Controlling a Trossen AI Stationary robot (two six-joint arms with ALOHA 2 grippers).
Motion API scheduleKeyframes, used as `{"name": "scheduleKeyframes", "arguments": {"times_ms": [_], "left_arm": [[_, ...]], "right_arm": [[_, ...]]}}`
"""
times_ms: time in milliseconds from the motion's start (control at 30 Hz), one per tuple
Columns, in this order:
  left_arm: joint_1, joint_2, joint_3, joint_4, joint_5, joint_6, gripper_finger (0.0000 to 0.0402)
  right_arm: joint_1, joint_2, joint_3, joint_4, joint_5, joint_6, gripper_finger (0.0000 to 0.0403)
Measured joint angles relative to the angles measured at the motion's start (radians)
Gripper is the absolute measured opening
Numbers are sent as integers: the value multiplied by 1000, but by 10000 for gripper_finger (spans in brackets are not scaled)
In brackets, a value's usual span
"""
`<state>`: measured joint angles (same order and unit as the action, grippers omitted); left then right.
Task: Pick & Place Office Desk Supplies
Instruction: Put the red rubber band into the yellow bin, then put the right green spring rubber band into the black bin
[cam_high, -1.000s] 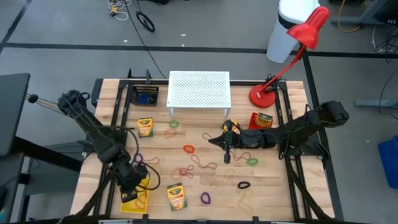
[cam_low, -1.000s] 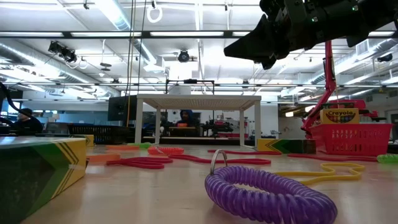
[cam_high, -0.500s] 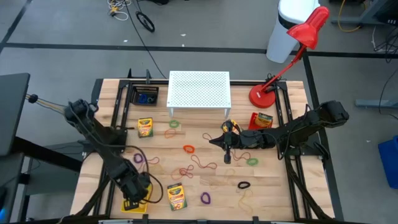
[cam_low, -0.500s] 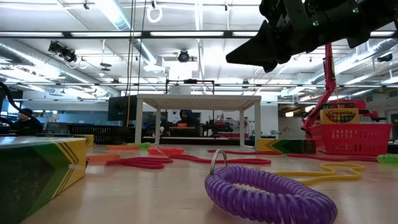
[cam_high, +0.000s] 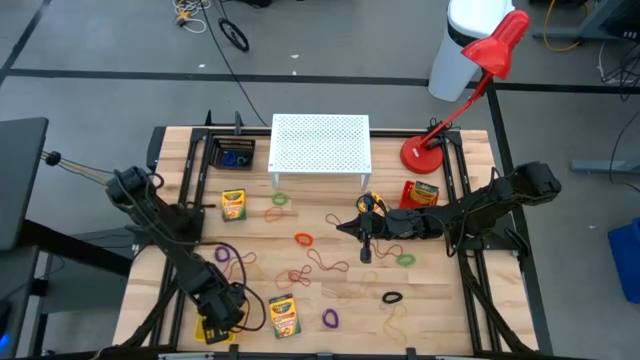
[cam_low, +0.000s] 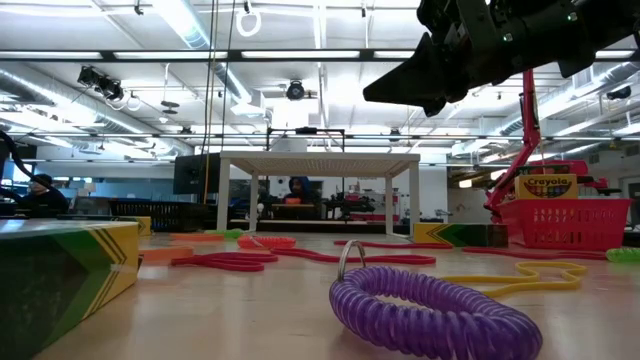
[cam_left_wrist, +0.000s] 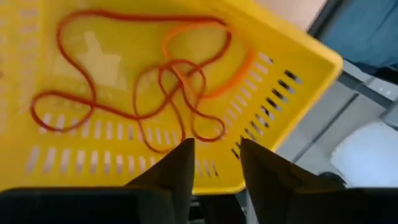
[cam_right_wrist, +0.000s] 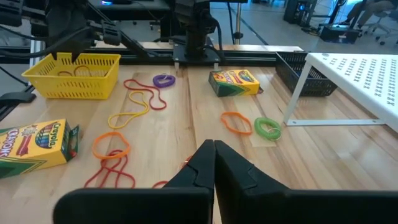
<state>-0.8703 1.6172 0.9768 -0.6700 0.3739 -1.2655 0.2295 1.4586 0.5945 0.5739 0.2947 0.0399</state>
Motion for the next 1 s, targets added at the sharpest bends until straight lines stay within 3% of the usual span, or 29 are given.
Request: {"name": "scheduleKeyframes", "arguments": {"times_ms": [200, 333, 467, 600, 700, 867, 933, 1000], "left_arm": [[13, -35, 39, -18, -32, 22, 152], [43, -95, 39, -40, -134, 72, 108], [96, -147, 39, -45, -362, 266, 46], [193, -162, 33, -12, -435, 464, 8], [263, -177, -27, 120, -428, 613, 6], [375, -261, -263, 492, -392, 746, 4], [419, -308, -354, 643, -419, 793, 4], [457, -357, -432, 825, -521, 865, 5]], "right_arm": [[0, 0, 0, 0, 1, 0, 9], [0, 0, 0, 0, 1, 0, 8], [0, 0, 0, 0, 2, -3, 4], [0, 0, 0, 0, 3, -3, 9], [0, 0, 0, 1, 3, -3, 8], [0, 0, 0, 1, 11, -2, 4], [0, 0, 0, 0, 12, 3, 7], [0, 0, 0, 0, 20, 7, 8]]}}
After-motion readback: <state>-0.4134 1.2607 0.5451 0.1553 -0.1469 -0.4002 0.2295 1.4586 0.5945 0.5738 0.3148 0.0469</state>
